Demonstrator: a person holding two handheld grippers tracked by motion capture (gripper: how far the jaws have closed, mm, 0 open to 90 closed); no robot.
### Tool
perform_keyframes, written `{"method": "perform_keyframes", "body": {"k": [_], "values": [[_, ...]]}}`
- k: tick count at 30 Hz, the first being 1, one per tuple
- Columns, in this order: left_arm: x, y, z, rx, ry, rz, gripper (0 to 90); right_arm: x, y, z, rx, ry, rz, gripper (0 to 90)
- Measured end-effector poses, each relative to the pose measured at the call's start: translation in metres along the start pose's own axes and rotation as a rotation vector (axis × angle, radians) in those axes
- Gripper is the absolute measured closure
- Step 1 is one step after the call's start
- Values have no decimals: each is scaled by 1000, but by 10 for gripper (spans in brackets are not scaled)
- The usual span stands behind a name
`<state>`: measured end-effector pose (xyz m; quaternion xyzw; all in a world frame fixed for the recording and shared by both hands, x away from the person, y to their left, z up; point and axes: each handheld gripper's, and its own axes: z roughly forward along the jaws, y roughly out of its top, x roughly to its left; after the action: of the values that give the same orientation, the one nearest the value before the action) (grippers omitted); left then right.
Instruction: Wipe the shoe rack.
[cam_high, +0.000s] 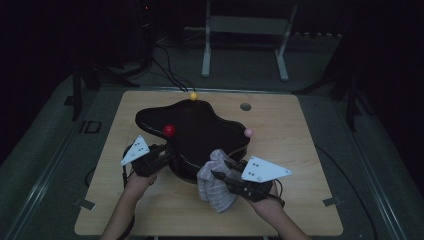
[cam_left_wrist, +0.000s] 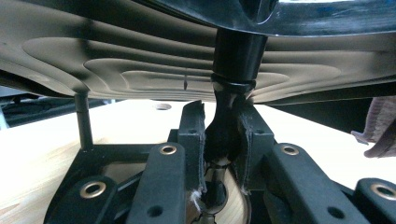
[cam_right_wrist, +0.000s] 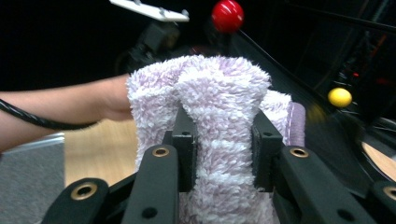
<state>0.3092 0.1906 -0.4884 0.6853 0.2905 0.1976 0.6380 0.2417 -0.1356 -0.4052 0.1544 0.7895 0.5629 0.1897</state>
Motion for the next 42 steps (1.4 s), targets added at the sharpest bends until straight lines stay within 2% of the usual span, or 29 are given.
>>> {"method": "perform_keyframes", "body": {"k": [5,6,8,10,13,16,18,23,24,27,31,35,42], "values": [[1,-1,0,-5,-3,-8,748,-8,-14,-3,48,-46,20,695],[1,-1,0,-6,-3,-9,748,-10,-18,-3,59,-52,38,695],[0,-1,0,-5,-3,-7,748,-12,-20,-3,70,-46,54,695],[0,0,0,-3,-1,-4,748,-10,-15,-5,63,-44,42,695],[0,0,0,-2,1,-5,748,-4,2,-3,24,-16,-4,692],[0,0,0,2,2,-2,748,4,20,6,1,17,-56,669],[-1,0,0,2,3,-4,748,9,30,16,-3,35,-72,650],[0,0,0,2,1,-8,748,14,39,37,4,57,-94,596],[0,0,0,1,2,-7,748,13,40,42,15,71,-79,593],[1,1,0,2,-2,-9,748,14,40,44,11,66,-86,595],[1,0,0,-3,-8,1,748,13,36,40,4,69,-75,610],[2,-1,1,-8,-17,-6,748,5,26,29,-15,80,-39,609],[2,-1,2,-5,-24,-6,749,-5,12,10,-24,48,-12,657]]}}
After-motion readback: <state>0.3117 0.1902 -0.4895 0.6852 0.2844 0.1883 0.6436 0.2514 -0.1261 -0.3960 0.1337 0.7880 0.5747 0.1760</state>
